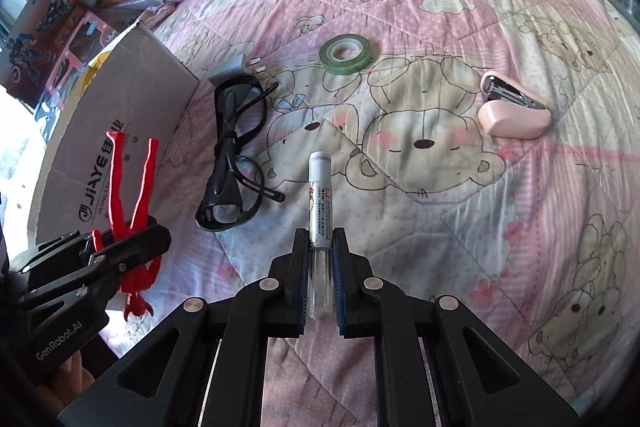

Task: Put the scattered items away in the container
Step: 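Lift and carry the red figure with the left tool while the right tool carries the tube over the box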

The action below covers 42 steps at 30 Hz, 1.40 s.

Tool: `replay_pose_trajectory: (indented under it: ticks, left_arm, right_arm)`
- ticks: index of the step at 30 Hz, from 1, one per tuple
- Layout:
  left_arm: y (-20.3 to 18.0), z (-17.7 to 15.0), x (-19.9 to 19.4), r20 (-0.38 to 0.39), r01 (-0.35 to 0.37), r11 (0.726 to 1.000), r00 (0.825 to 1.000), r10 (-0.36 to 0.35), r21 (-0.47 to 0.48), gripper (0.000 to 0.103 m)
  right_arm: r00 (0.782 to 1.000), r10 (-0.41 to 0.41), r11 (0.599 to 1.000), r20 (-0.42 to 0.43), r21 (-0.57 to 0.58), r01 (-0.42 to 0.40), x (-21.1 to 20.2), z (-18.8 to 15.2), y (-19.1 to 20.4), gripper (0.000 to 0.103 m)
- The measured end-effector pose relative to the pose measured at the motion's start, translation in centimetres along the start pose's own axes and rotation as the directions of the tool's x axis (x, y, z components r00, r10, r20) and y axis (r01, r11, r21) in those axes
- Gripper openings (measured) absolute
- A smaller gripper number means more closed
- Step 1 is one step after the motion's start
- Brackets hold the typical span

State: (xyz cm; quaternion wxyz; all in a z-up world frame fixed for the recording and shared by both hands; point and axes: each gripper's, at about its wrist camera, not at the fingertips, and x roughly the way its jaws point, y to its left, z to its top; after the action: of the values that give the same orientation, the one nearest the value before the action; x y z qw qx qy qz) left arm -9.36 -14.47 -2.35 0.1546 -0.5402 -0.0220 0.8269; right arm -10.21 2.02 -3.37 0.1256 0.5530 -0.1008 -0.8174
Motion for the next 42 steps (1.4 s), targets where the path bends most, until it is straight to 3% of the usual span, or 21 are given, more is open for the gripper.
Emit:
replay_pose_trajectory:
  ticks: [16, 42]
  left_arm:
    - [-3.0, -1.9, -2.9, 0.037, 0.020, 0.998, 0.999, -0.023, 0.066, 0.015]
    - [-0.4, -6.2, -9.0, 0.115, 0.031, 0.999, 0.993, -0.036, 0.045, 0.015]
  right_arm:
    - [0.996, -0.048, 0.999, 0.070, 0.025, 0.046, -3.1, -3.3, 0.5, 0.011]
    - [0.998, -0.021, 0.999, 0.059, -0.048, 0.024, -4.1, -8.7, 6.5, 0.011]
